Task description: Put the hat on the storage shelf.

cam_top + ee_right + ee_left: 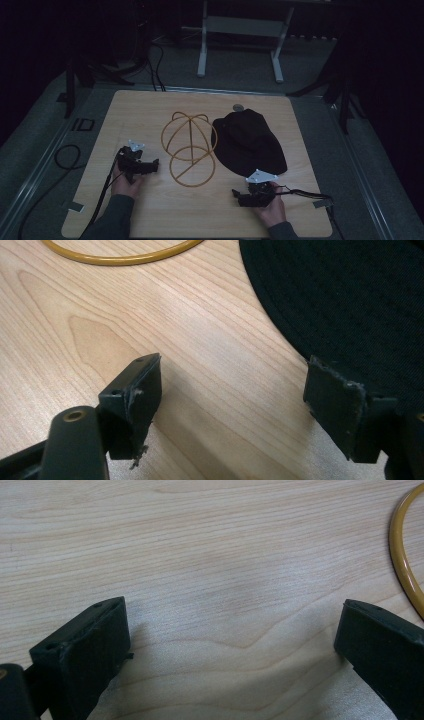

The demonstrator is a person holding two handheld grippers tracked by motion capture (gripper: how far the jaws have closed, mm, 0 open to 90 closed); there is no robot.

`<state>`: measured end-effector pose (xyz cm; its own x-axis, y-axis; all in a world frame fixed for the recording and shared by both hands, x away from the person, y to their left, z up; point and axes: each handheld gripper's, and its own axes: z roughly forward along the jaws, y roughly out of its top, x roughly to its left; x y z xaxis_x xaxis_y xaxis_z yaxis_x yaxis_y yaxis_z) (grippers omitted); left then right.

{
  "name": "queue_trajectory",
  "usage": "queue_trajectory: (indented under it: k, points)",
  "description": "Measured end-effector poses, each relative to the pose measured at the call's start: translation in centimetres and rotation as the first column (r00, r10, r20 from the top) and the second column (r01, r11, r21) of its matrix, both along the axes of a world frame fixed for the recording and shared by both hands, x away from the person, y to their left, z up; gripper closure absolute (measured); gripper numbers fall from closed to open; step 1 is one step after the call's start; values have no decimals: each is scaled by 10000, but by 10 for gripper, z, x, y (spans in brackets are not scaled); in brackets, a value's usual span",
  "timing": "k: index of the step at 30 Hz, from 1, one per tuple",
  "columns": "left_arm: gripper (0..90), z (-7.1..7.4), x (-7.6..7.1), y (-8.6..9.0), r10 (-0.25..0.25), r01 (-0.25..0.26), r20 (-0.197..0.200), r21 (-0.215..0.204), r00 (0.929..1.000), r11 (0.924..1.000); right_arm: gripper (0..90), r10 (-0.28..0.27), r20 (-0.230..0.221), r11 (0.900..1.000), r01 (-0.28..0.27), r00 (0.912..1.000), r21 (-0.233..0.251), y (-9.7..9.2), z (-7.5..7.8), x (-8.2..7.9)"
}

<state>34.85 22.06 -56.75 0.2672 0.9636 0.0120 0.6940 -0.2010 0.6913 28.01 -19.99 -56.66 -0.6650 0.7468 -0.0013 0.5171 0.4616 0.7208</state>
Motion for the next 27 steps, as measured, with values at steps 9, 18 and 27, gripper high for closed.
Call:
queue_trajectory:
  k: [9,18,27]
  points:
    - [15,0,0,0,9,-9,-3,-15,10000,10000,144,-17,-91,10000,16,10000,-85,0,-1,2]
    - [15,0,0,0,6,-6,-4,-12,10000,10000,161,483,-442,9976,-504,9979,-471,-1,4,7]
    - [15,0,0,0,8,-8,-3,-14,10000,10000,310,1478,-1474,9748,-1693,9780,-1456,-2,18,20]
